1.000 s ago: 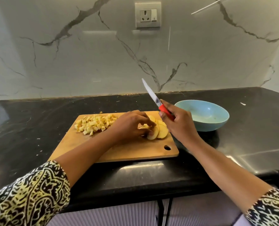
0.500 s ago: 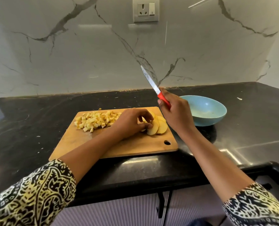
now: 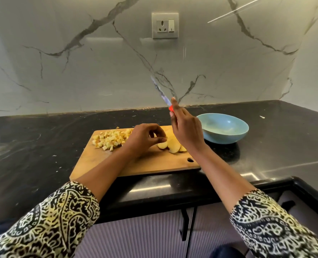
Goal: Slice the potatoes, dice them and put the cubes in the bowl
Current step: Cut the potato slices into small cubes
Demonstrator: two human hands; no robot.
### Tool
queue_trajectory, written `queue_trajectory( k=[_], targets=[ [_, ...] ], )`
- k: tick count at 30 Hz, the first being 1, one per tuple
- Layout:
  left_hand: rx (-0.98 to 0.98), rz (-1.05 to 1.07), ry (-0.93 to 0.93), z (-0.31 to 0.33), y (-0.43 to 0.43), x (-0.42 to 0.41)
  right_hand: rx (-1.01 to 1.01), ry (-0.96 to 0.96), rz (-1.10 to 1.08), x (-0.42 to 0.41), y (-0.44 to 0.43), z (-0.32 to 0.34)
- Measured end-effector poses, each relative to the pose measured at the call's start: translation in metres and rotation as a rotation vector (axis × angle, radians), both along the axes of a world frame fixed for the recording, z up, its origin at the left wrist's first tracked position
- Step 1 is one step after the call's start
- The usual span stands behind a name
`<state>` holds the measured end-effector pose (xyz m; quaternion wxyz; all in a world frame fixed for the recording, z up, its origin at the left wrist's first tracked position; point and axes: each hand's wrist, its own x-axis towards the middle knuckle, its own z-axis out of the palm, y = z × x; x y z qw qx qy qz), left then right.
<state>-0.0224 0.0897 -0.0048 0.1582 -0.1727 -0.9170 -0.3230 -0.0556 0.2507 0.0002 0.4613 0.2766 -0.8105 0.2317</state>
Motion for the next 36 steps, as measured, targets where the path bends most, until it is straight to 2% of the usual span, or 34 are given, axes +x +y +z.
queue_trajectory(
  k=[3,7,9,11,13,14,15,16,18,19,20,22,24,27,30,32,36],
  targets=[
    [-0.136,0.053,0.054,0.003,-0.022,0.011,0.054,-0.005,-0.034,-0.004,-0.009,0.003],
    [-0.351,-0.02,0.064,0.001,-0.051,0.031,0.118,-0.159,-0.027,0.017,-0.017,-0.002],
    [-0.367,-0.046,0.034,-0.002,-0.057,0.036,0.057,-0.211,0.022,0.035,-0.022,0.001],
    [-0.323,-0.055,-0.009,-0.003,-0.062,0.037,-0.096,-0.446,0.125,0.041,-0.025,0.006],
    [-0.269,-0.06,-0.044,-0.002,-0.066,0.035,-0.372,-0.942,0.388,0.043,-0.022,0.008],
    [-0.255,-0.067,-0.048,-0.003,-0.068,0.034,-0.451,-1.123,0.466,0.047,-0.02,0.008],
    [-0.255,-0.073,-0.047,-0.004,-0.07,0.033,-0.416,-1.159,0.462,0.049,-0.018,0.006],
    [-0.264,-0.074,-0.046,-0.005,-0.072,0.033,-0.266,-1.049,0.37,0.051,-0.015,0.001],
    [-0.283,-0.08,-0.033,-0.008,-0.075,0.032,0.043,-0.589,0.108,0.05,-0.01,-0.009],
    [-0.282,-0.082,-0.019,-0.009,-0.077,0.032,0.098,-0.453,0.062,0.049,-0.008,-0.011],
    [-0.282,-0.082,-0.001,-0.009,-0.079,0.031,0.097,-0.403,0.072,0.049,-0.008,-0.01],
    [-0.287,-0.078,0.051,-0.011,-0.081,0.031,0.086,-0.425,0.1,0.049,-0.012,-0.007],
    [-0.294,-0.081,0.086,-0.011,-0.083,0.032,0.109,-0.572,0.105,0.051,-0.013,-0.002],
    [-0.326,-0.124,0.078,-0.014,-0.087,0.038,0.294,-0.89,0.033,0.053,-0.006,0.004],
    [-0.393,-0.151,0.029,-0.016,-0.088,0.045,0.443,-1.061,0.0,0.057,0.0,0.009],
    [-0.451,-0.168,0.023,-0.015,-0.088,0.047,0.509,-1.052,-0.002,0.065,0.001,0.013],
    [-0.479,-0.204,0.028,-0.015,-0.089,0.045,0.568,-0.77,-0.059,0.086,0.0,0.014]
  ],
)
